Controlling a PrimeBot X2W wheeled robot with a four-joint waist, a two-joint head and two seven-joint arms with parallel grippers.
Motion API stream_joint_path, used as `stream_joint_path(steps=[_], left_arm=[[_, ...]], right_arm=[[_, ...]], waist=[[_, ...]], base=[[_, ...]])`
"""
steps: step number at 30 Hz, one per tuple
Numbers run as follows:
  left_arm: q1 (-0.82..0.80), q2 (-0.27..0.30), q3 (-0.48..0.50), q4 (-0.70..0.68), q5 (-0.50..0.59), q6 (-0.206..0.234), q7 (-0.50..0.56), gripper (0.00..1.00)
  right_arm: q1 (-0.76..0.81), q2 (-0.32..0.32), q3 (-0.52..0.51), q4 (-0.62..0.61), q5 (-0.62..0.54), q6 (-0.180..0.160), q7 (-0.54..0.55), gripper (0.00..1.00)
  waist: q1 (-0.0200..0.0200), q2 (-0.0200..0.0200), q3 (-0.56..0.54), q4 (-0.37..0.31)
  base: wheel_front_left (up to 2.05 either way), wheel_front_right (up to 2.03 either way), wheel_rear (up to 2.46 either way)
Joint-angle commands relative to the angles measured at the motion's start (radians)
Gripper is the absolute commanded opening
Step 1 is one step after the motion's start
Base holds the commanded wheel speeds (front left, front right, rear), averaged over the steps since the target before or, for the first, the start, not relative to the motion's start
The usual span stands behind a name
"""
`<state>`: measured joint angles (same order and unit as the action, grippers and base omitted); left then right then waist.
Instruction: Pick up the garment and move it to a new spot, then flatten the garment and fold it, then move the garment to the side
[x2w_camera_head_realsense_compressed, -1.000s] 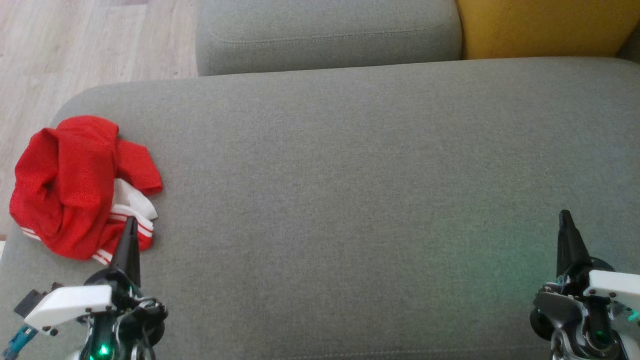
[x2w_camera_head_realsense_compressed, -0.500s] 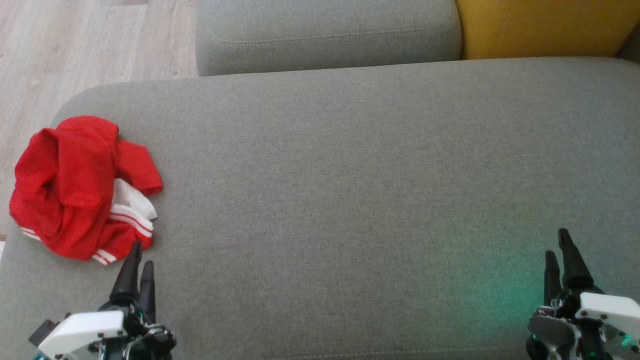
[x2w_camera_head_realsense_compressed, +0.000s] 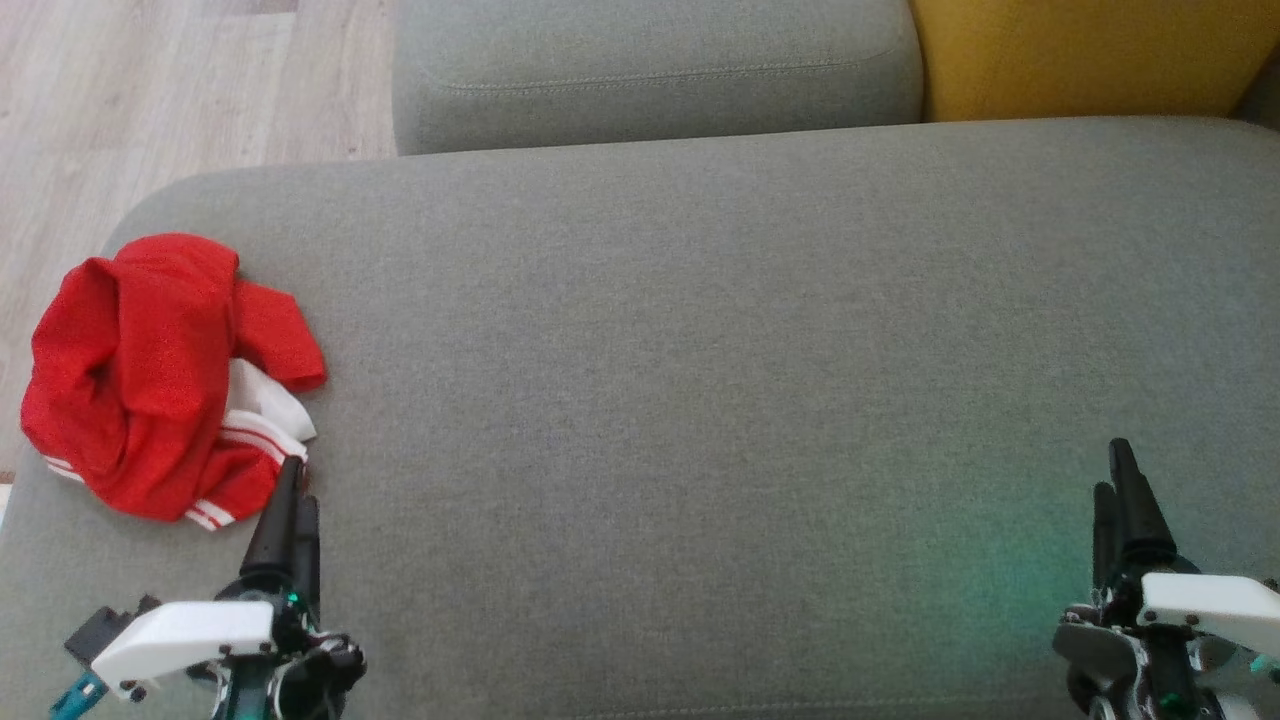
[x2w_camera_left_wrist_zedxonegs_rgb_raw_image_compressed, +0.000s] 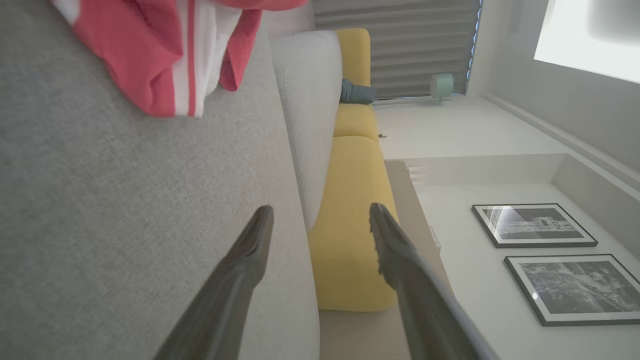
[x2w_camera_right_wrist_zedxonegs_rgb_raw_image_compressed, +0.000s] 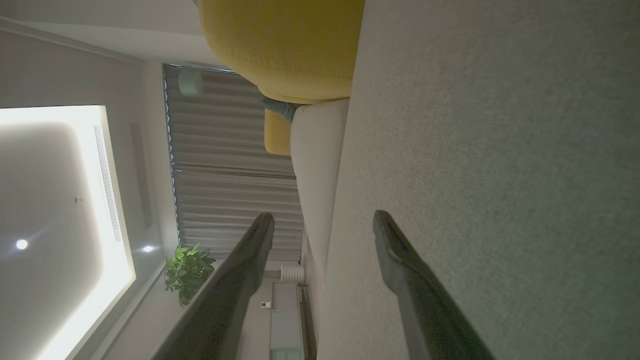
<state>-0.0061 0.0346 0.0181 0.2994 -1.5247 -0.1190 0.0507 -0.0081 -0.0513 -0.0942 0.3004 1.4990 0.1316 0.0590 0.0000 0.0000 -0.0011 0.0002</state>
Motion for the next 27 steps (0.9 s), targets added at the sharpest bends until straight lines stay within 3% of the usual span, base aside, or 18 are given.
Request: stream_joint_path(steps=[1, 27], left_arm=[[-0.060, 0.020, 0.008, -0.041, 0.019, -0.005, -0.008, 1.00], [-0.067, 0.015, -0.008, -0.126, 0.419, -0.006, -0.084, 1.00]], right_arm=[[-0.046, -0.024, 0.010, -0.041, -0.021, 0.000, -0.012, 1.00], [-0.041, -0.052, 0.053, -0.178, -0.436, 0.000, -0.029, 1.00]], waist=[[0.0000, 0.0000, 0.000, 0.000], [0.0000, 0.0000, -0.018, -0.002]], base=[[0.00, 0.00, 0.00], [0.00, 0.00, 0.00]])
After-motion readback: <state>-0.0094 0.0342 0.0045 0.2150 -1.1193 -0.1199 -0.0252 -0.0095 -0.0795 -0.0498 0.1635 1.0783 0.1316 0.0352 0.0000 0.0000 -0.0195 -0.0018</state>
